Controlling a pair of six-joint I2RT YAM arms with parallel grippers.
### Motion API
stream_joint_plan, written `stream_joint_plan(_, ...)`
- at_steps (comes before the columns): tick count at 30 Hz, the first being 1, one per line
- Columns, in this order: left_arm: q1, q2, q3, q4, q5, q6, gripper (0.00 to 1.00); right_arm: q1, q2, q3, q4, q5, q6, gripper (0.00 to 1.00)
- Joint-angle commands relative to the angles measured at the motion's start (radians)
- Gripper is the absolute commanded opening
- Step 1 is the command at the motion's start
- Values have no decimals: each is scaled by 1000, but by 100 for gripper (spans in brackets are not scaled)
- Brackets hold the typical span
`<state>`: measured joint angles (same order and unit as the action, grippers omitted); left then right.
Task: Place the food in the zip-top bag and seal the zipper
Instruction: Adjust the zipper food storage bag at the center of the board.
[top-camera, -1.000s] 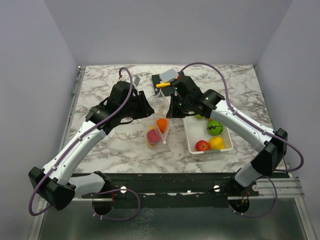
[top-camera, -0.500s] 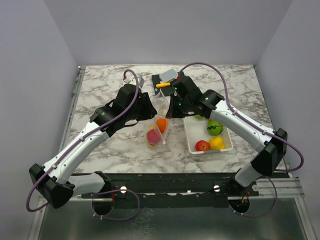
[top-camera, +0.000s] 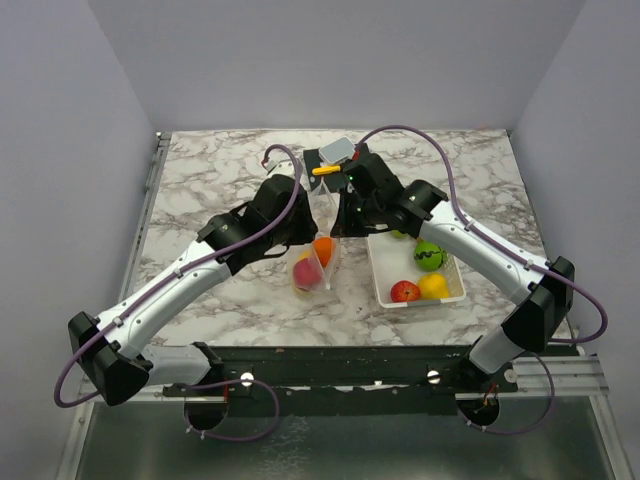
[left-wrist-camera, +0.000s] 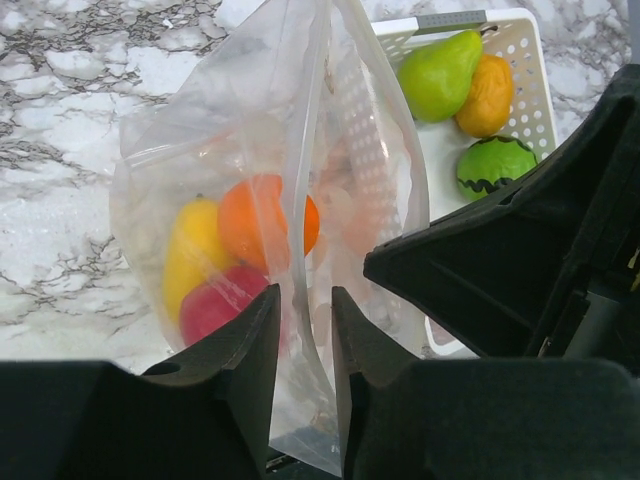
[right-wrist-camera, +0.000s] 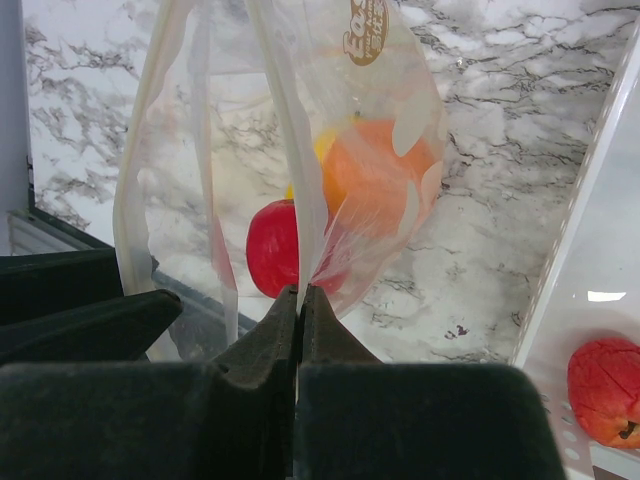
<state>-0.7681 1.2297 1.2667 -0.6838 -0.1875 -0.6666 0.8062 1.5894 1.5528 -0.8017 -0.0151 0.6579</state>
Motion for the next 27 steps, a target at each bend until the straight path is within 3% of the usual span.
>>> stream_joint_plan(1, -33, 24, 34, -25, -89, 14, 26, 8, -1, 0, 15, 10, 8, 1)
stream_joint_plan(5, -56, 30, 42, -47, -136, 21, 18, 8, -2, 5, 11, 10, 6, 1)
stream_joint_plan(10, -63, 25, 59, -73, -184, 35, 0, 9, -8, 12, 6, 11, 6, 1)
stream_joint_plan(15, -64, 16, 109, -123, -215, 62, 0, 9, -29, 46, -18, 47, 0, 1)
stream_joint_plan(23, -65, 14, 312, -302, -173, 135, 0, 11, -57, 194, -132, 66, -40, 1)
stream_joint_plan(27, -63, 9, 326, -334, -143, 141, 0, 11, -29, 251, -180, 55, -53, 1)
